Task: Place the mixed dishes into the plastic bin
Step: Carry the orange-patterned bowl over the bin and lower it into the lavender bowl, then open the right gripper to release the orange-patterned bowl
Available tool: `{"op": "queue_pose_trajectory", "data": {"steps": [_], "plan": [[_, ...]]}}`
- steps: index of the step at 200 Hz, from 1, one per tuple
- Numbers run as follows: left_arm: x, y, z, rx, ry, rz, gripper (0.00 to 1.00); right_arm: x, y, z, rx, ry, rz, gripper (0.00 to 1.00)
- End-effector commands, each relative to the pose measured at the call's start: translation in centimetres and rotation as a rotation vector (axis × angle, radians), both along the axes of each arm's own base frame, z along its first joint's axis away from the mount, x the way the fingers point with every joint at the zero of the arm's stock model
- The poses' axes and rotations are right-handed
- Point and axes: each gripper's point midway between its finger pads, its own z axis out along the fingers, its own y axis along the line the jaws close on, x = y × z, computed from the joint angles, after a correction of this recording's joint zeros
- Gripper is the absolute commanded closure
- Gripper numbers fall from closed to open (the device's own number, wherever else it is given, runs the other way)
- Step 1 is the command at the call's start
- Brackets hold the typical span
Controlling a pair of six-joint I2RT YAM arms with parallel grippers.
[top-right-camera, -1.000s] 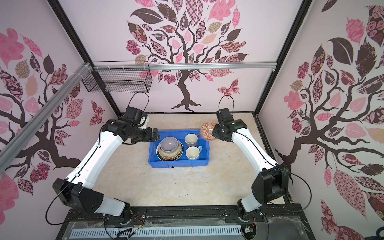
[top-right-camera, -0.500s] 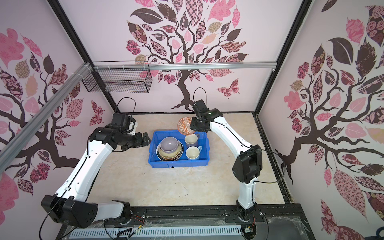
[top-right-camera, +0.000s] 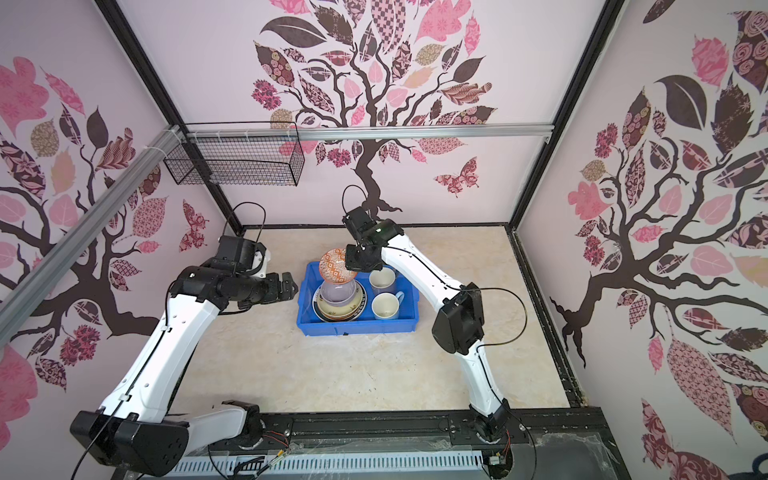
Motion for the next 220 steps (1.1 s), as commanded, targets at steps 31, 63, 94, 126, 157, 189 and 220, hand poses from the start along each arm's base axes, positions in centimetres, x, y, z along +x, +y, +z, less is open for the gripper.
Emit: {"op": "queue_pose_trajectory", "data": {"steps": [31,63,94,126,157,189,220], "plan": [[-0.6,0.2,-0.9,-0.006,0.008,0.005,0.01,-1.2,0.4,-3.5,-0.030,0.092,0.040,0.88],[-0.7,0.2,-1.0,-0.005,0.010,0.004,0.01,-1.1,0.7,-4.3,-0.026,0.096,0.040,0.88],[-0.6,0.2,-1.0,-0.004,0.012,0.002,0.01,-1.0,0.9,-5.6,-0.040,0.114,0.045,0.87],[-0.6,0.2,-1.2,0.001,0.018,0.001,0.01,-0.8,1.3,-6.5,-0.045,0.126,0.053,0.86],[-0.5,0.3,-1.3,0.005,0.019,0.004,0.02,-0.6,1.5,-7.0,-0.052,0.132,0.061,0.83],[-0.3,0.3,-1.5,0.006,0.026,0.008,0.01,-0.4,1.6,-6.9,-0.055,0.129,0.067,0.76],[0.2,0.2,-1.6,-0.002,0.028,0.008,0.02,-0.1,1.0,-5.9,-0.078,0.098,0.068,0.59]]}}
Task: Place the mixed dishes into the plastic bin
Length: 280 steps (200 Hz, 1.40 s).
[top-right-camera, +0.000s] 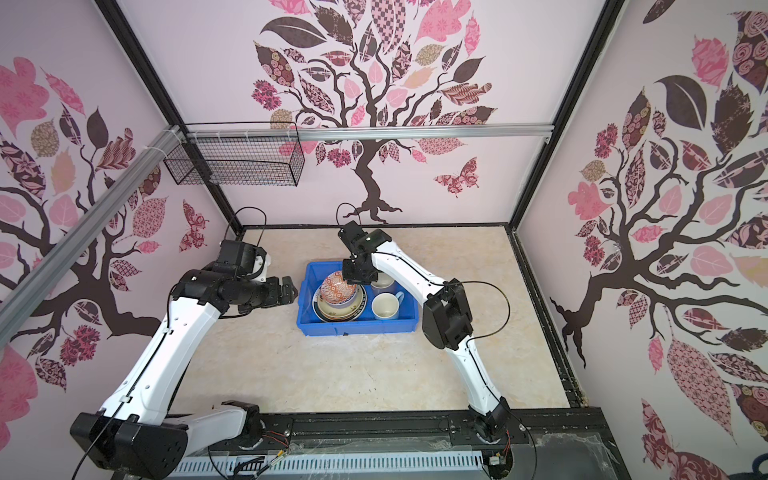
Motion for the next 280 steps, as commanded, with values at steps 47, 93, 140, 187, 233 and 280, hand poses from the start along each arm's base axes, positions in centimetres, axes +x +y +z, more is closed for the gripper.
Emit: {"op": "queue_pose_trajectory", "data": {"steps": [47,93,140,187,233,280], "plan": [[1.2,-0.3,-0.3,-0.014,0.000,0.002,0.01,0.4,-2.8,1.5,-0.096,-0.065,-0.023,0.63],[1.4,-0.4,-0.3,-0.018,0.005,-0.005,0.02,0.5,-3.1,0.7,-0.083,-0.047,-0.034,0.78],[1.4,-0.4,-0.3,-0.015,0.004,-0.006,0.02,0.6,-2.6,0.8,-0.069,-0.044,-0.026,0.77],[1.9,-0.5,-0.6,-0.016,0.013,-0.006,0.02,1.3,-2.7,6.3,-0.029,-0.164,0.000,0.39],[2.6,-0.4,-1.3,-0.005,0.021,0.000,0.01,0.7,-6.0,13.4,-0.011,-0.325,-0.020,0.01],[2.7,-1.1,-2.6,-0.049,0.015,0.000,0.01,-1.7,-14.3,11.3,-0.028,-0.313,-0.135,0.01]]}}
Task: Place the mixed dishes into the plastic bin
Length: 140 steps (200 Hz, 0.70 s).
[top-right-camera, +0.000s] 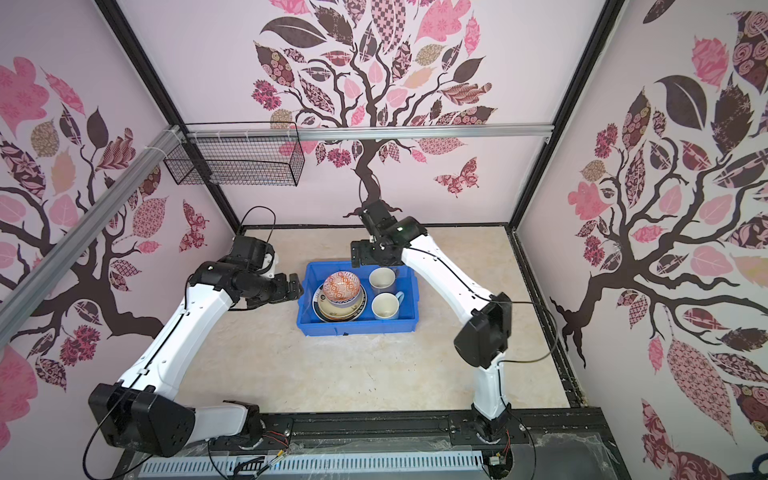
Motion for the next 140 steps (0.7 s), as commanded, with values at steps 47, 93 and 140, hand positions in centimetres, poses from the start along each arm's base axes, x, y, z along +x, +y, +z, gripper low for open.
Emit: {"op": "queue_pose_trajectory", "data": {"steps": [47,93,140], "plan": [[2.0,1.0,0.5,0.001,-0.231,0.063,0.01,-3.8,-14.7,-4.5,-0.066,-0.027,-0.246,0.01],[3.8,1.9,1.6,0.036,-0.352,0.107,0.01,-6.2,-18.4,-7.1,-0.150,-0.038,-0.294,0.01],[5.7,3.4,0.1,0.186,-0.449,0.066,0.01,-8.1,-19.9,-8.3,-0.185,-0.049,-0.277,0.01]]}}
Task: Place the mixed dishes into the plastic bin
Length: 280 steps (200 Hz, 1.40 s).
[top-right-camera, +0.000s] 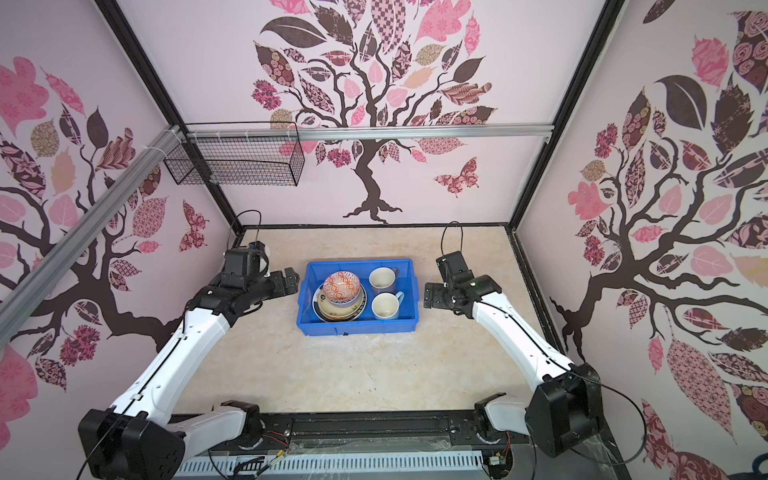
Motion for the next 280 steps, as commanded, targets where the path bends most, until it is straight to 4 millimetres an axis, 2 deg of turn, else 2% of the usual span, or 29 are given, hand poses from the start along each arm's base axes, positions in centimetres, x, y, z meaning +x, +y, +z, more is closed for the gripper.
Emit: {"op": "queue_pose_trajectory", "data": {"steps": [1,33,57,88,106,125,137,164,190,212,237,262,280], "plan": [[1.7,1.4,-0.5,0.116,-0.092,0.003,0.01,-0.4,-1.2,1.1,-0.036,-0.071,0.003,0.00],[2.7,2.7,-1.3,0.237,-0.184,0.012,0.01,-0.4,-2.4,0.5,-0.082,-0.140,-0.016,0.00],[3.2,4.1,-2.4,0.325,-0.222,0.033,0.01,0.3,-3.6,0.6,-0.112,-0.300,-0.050,0.00],[3.9,6.3,-4.7,0.296,-0.228,0.069,0.01,0.7,-7.0,2.6,-0.188,-0.509,-0.224,0.00],[4.2,7.6,-5.7,0.263,-0.246,0.127,0.01,1.0,-8.4,3.8,-0.237,-0.586,-0.258,0.01],[4.7,8.0,-7.2,0.280,-0.239,0.129,0.02,1.9,-9.8,4.3,-0.230,-0.642,-0.314,0.01],[5.4,8.0,-7.4,0.294,-0.258,0.127,0.02,2.6,-10.5,3.9,-0.226,-0.681,-0.345,0.01],[6.1,8.3,-8.3,0.305,-0.268,0.138,0.02,3.6,-10.5,1.8,-0.241,-0.750,-0.318,0.00],[6.3,8.0,-9.4,0.296,-0.255,0.130,0.02,4.6,-12.6,-1.1,-0.163,-0.735,-0.381,0.00],[6.1,7.8,-9.8,0.280,-0.271,0.119,0.02,5.1,-13.9,-2.2,-0.145,-0.747,-0.397,0.00],[6.0,7.8,-10.0,0.289,-0.302,0.122,0.02,6.2,-13.0,-2.9,-0.155,-0.753,-0.311,0.00],[6.2,7.6,-10.1,0.278,-0.343,0.115,0.02,8.2,-11.9,-4.5,-0.145,-0.706,-0.231,0.01],[6.6,7.3,-10.1,0.261,-0.377,0.095,0.02,9.6,-9.8,-5.0,-0.086,-0.693,-0.122,0.01]]}}
